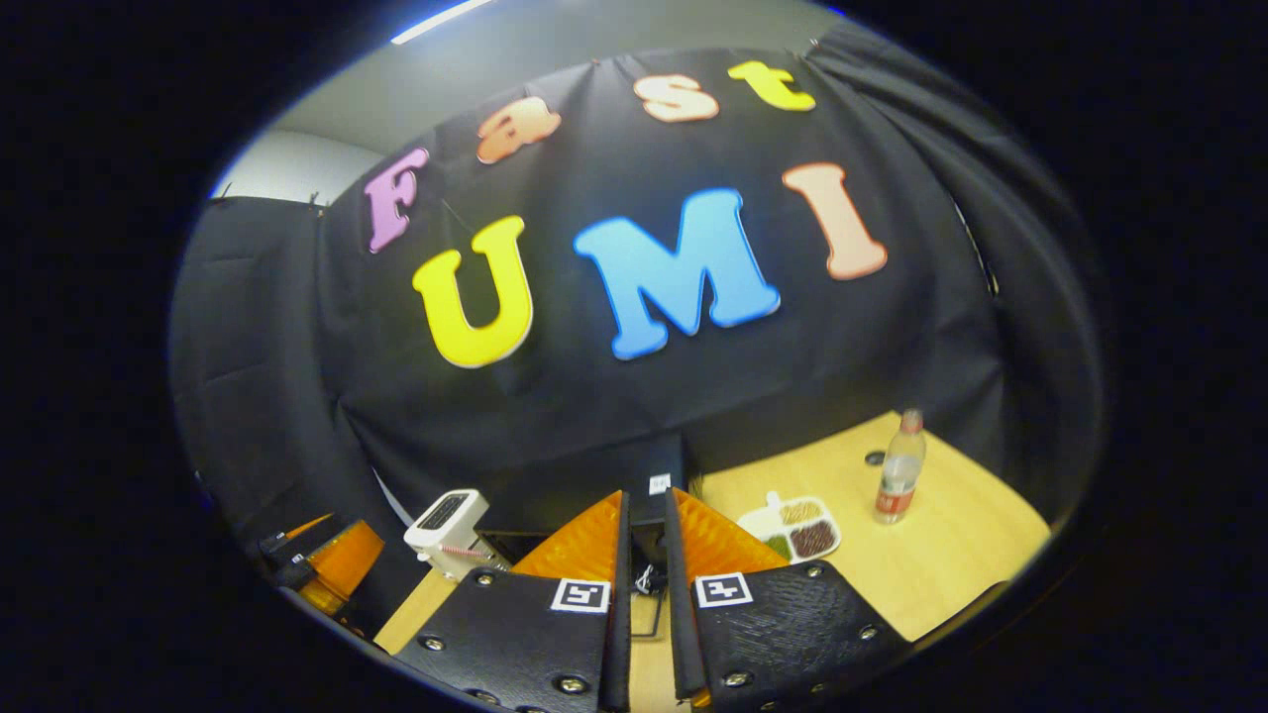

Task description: Open the electric oven with the left hand, put the food in, and close the electric oven.

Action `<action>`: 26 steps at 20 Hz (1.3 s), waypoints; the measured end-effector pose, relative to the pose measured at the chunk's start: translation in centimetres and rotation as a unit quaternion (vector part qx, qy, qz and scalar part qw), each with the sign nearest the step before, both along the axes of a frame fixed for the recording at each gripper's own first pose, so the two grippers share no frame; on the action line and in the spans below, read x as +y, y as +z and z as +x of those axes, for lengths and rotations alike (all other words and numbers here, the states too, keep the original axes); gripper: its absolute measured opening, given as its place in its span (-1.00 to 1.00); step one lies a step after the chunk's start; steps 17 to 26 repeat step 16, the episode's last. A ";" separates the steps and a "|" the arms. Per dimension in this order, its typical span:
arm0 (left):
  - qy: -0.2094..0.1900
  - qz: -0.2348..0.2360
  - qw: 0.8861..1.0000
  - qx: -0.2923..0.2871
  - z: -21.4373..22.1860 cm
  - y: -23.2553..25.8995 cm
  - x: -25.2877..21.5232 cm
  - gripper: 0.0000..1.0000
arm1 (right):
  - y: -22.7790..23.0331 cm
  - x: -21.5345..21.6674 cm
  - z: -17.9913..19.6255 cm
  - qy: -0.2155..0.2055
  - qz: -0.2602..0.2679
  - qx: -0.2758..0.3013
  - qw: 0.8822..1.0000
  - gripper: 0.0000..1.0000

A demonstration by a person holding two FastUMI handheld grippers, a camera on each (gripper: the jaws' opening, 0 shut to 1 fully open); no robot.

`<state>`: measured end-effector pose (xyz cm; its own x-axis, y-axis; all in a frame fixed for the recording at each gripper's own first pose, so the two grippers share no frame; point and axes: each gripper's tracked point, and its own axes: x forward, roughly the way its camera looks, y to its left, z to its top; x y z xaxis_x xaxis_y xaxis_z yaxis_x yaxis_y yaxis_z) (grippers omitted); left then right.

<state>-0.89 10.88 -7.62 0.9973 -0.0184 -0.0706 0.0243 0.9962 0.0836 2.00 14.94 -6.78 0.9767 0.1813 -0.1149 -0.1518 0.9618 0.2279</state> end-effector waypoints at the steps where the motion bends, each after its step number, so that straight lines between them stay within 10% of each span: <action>1: -0.002 -0.003 1.000 -0.004 -0.1 0.4 -0.5 0.93 | 1.8 -0.9 -1.1 0.000 -0.002 -0.033 0.999 -0.65; 4: -0.002 -0.014 1.000 -0.005 0.2 0.7 -1.6 0.83 | 4.7 -2.3 -2.8 0.008 -0.018 -0.086 0.996 -0.55; 8: 0.013 -0.011 0.999 0.033 1.7 -2.0 -1.5 1.00 | 4.2 -3.3 -2.7 0.010 -0.014 -0.072 0.997 0.49; 16: 0.018 -0.026 0.970 0.240 3.4 -15.4 -0.9 0.94 | 2.5 -7.8 -1.6 -0.018 -0.016 -0.037 0.999 0.49; 26: 0.018 -0.026 0.970 0.240 3.4 -15.4 -0.9 0.94 | 2.5 -7.8 -1.6 -0.018 -0.016 -0.037 0.999 0.49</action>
